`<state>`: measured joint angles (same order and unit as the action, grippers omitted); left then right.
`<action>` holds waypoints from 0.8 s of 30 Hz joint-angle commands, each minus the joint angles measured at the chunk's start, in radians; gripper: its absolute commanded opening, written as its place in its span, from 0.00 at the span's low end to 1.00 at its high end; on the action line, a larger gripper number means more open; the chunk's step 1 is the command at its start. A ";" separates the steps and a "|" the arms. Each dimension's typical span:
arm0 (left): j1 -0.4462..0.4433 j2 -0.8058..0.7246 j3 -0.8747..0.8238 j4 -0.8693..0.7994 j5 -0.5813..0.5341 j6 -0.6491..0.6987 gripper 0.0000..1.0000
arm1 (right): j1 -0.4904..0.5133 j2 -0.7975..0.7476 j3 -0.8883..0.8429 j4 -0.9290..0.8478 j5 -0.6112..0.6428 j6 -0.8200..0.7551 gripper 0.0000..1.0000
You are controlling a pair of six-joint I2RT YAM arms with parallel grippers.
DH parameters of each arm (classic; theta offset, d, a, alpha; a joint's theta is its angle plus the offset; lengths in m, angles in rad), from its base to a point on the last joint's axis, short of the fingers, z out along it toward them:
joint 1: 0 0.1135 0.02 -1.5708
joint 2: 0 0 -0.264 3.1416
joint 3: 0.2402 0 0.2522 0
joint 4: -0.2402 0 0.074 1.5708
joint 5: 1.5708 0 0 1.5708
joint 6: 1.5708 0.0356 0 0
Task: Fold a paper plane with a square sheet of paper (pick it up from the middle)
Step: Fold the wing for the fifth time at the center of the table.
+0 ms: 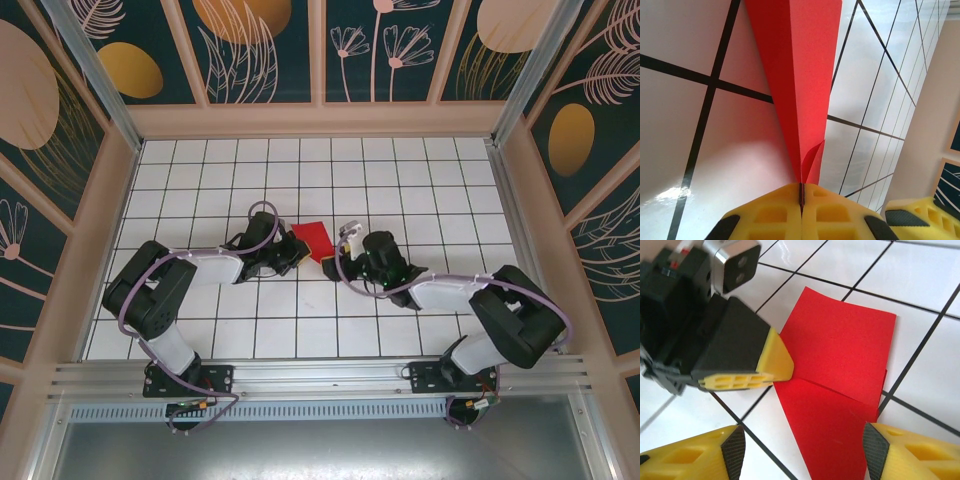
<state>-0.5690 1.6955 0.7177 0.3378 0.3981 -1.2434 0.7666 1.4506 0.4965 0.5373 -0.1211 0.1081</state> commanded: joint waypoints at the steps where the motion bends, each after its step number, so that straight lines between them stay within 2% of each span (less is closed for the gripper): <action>1: -0.006 -0.016 0.029 -0.035 0.018 -0.005 0.08 | 0.041 0.021 -0.037 0.123 0.132 -0.202 0.66; 8: -0.006 -0.016 0.031 -0.039 0.021 -0.009 0.08 | 0.133 0.147 -0.008 0.201 0.242 -0.358 0.64; 15: -0.006 -0.023 0.026 -0.043 0.021 -0.014 0.08 | 0.154 0.237 0.008 0.265 0.342 -0.372 0.65; 24: -0.006 -0.023 0.026 -0.041 0.028 -0.020 0.08 | 0.162 0.318 0.034 0.308 0.370 -0.420 0.53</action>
<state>-0.5690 1.6951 0.7296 0.3122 0.4118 -1.2480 0.9184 1.7424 0.5026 0.7937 0.2218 -0.2806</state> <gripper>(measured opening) 0.084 0.536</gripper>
